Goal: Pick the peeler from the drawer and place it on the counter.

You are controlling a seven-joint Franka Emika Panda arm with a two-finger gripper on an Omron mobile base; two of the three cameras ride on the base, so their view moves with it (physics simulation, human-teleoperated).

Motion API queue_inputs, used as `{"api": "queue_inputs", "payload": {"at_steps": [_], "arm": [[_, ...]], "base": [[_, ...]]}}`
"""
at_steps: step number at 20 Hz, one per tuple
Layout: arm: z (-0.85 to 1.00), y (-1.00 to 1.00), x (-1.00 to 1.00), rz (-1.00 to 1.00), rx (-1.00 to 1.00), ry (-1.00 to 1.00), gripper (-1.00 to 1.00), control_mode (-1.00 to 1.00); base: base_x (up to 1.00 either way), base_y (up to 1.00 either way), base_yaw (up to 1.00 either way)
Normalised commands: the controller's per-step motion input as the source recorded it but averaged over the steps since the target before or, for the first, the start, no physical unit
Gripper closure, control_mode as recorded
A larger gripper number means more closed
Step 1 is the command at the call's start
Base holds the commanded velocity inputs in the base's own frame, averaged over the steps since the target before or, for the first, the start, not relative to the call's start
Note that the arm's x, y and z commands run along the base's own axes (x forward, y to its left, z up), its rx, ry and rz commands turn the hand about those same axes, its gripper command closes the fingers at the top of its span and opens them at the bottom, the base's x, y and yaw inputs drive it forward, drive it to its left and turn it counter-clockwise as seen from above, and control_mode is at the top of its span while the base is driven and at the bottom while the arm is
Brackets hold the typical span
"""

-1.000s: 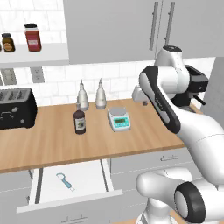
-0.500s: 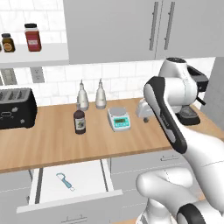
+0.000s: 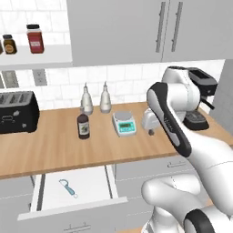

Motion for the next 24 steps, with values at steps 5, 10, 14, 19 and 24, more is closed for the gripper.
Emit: {"api": "queue_inputs", "payload": {"at_steps": [5, 10, 14, 19, 24], "arm": [[0.00, 0.00, 0.00, 0.00, 0.00, 0.00, -1.00, 1.00], [0.00, 0.00, 0.00, 0.00, 0.00, 0.00, -1.00, 1.00], [0.00, 0.00, 0.00, 0.00, 0.00, 0.00, -1.00, 1.00], [0.00, 0.00, 0.00, 0.00, 0.00, 0.00, -1.00, 1.00], [0.00, 0.00, 0.00, 0.00, 0.00, 0.00, -1.00, 1.00]], "base": [[-0.27, -0.27, 0.85], [-0.19, -0.13, 1.00], [-0.40, -0.48, 0.87], [-0.68, -0.93, 0.49], [0.27, -0.62, 0.36]]}}
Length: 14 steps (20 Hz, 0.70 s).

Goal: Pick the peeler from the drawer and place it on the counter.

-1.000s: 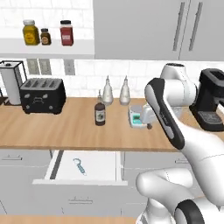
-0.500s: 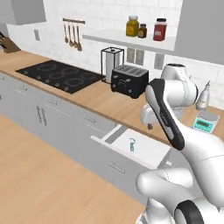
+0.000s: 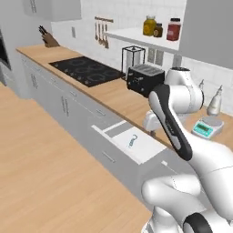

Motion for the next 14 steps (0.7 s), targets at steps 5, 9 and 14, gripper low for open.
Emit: {"api": "queue_inputs", "payload": {"at_steps": [5, 9, 14], "arm": [[0.00, 0.00, 0.00, 0.00, 0.00, 0.00, -1.00, 1.00], [0.00, 0.00, 0.00, 0.00, 0.00, 0.00, -1.00, 1.00], [0.00, 0.00, 0.00, 0.00, 0.00, 0.00, -1.00, 1.00]], "base": [[0.69, -0.68, 0.59], [0.06, -0.45, 0.55], [0.19, -0.06, 0.43]]}}
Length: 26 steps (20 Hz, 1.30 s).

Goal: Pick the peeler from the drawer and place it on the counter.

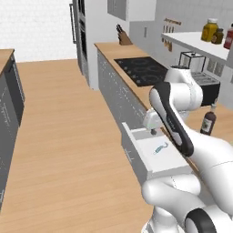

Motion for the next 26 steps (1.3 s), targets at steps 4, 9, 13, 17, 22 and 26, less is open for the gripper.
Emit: {"api": "queue_inputs", "payload": {"at_steps": [4, 9, 13, 17, 22, 26], "arm": [[-0.15, -0.48, 0.21, 0.09, 0.04, 0.03, -1.00, -1.00], [-0.59, -0.26, 0.30, -0.02, 0.04, 0.00, -1.00, -1.00], [-0.43, -0.21, 0.89, -0.02, 0.06, 0.01, -1.00, -1.00], [-0.09, -0.03, 0.98, 0.00, 0.03, 0.01, -1.00, -1.00], [-0.04, 0.06, 0.99, 0.00, 0.00, 0.03, -1.00, -1.00], [-0.41, 0.15, 0.91, 0.00, 0.00, -0.01, -1.00, -1.00]], "base": [[0.17, -0.10, 0.08], [0.00, 0.00, 0.00], [0.00, 0.00, 0.00], [0.00, 0.00, 0.00], [0.00, 0.00, 0.00], [0.00, 0.00, 0.00]]}}
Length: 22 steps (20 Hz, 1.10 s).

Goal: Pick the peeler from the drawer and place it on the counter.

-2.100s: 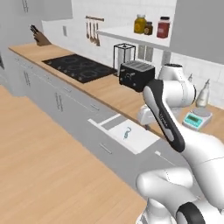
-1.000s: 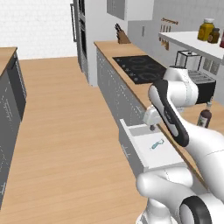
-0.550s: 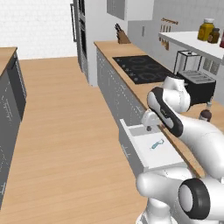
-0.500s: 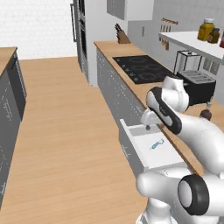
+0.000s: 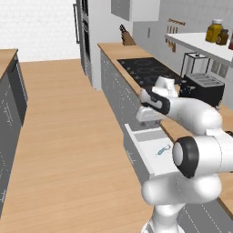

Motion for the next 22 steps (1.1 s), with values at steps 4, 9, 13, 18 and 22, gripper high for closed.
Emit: {"api": "queue_inputs", "payload": {"at_steps": [4, 9, 13, 18, 22], "arm": [[-0.84, 0.19, 0.51, 0.00, 0.02, -0.06, -1.00, -1.00], [-1.00, 0.00, 0.34, 0.03, -0.09, -0.07, -1.00, -1.00], [-0.91, 0.00, 0.76, 0.03, -0.15, 0.00, -1.00, -1.00], [-0.52, 0.02, 0.50, 0.01, -0.02, 0.03, -1.00, -1.00], [-0.39, 0.20, -0.08, 0.00, 0.00, 0.08, -1.00, -1.00]], "base": [[0.00, 0.00, 0.00], [0.00, 0.00, 0.00], [0.00, 0.00, 0.00], [0.00, 0.00, 0.00], [0.00, 0.00, 0.00]]}}
